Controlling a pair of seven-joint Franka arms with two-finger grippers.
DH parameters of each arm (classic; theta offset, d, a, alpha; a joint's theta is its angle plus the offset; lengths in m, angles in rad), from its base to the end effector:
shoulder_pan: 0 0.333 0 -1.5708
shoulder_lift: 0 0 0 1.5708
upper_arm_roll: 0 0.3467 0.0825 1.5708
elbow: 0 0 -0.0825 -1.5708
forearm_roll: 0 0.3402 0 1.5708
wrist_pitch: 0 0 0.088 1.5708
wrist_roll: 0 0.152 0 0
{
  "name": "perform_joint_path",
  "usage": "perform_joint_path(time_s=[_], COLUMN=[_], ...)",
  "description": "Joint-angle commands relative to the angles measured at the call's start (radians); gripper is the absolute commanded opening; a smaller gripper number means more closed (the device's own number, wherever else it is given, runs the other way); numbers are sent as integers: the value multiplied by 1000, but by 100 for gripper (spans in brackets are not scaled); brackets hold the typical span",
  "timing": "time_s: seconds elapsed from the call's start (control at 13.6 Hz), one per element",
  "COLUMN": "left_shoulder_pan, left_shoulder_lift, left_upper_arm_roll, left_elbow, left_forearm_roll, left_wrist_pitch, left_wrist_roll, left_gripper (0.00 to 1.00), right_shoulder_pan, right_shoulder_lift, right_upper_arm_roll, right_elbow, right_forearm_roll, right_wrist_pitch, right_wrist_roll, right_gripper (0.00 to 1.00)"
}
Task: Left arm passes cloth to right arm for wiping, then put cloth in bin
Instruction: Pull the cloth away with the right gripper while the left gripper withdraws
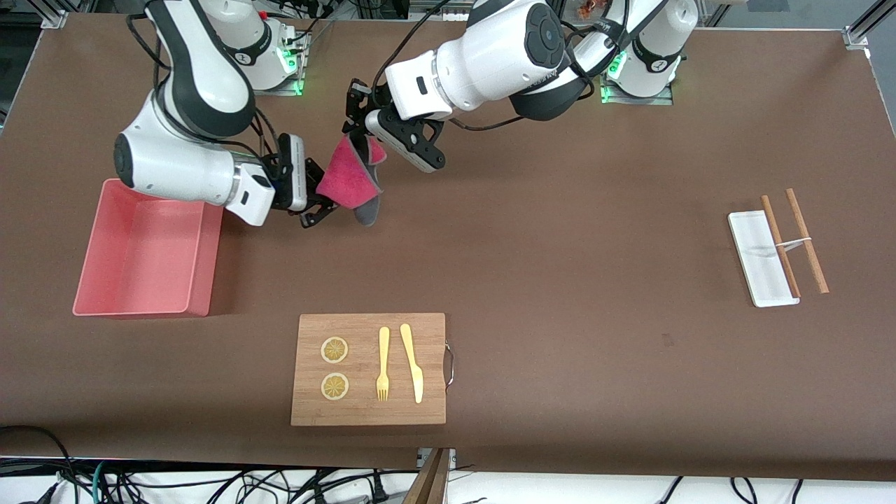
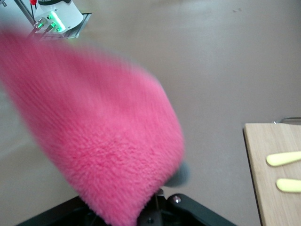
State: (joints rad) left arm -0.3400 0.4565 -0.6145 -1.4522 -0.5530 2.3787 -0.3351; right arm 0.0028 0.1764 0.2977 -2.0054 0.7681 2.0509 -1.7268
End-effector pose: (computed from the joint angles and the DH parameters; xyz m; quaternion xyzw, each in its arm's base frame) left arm 0.4638 -0.5402 0.5357 0.9011 -0.0853 -0.0098 0.4249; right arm 0.5081 0.2200 0.3992 -0.6489 -0.6754 -0.1793 0.3010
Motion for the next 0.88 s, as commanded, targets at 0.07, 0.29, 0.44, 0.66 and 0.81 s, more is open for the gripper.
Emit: perform_joint_path(time_s=[0.07,0.29,0.44,0.66,0.81], left_shoulder_pan=[-1,33,87,188,286], left_shoulder_lift=[-2,-21,-45,-93,-123], left_upper_arm_roll=[4,15,12,12,13], left_elbow=[9,9,13,15,16], left_forearm_roll=[-5,68,236,396,499], left_wrist_pitch=[-10,-100,-276,-551,-666], left_wrist_roll=[-9,-5,-2,14,135], left_gripper=[100,100,100,100,100], right_shoulder_pan=[-53,-56,-56,-58,-56], right_shoulder_lift=[-61,-98,-97,-97,-107], right_upper_arm_roll=[-9,-75,-124,-154,-154], right_elbow=[-18,-22,-22,-18,-16], right_forearm_roll=[-35,-120,-205,-370,-459], right_wrist_pitch=[-63,-100,-97,-98,-100], right_wrist_roll=[117,358,532,865,1121], right_gripper=[0,0,0,0,0])
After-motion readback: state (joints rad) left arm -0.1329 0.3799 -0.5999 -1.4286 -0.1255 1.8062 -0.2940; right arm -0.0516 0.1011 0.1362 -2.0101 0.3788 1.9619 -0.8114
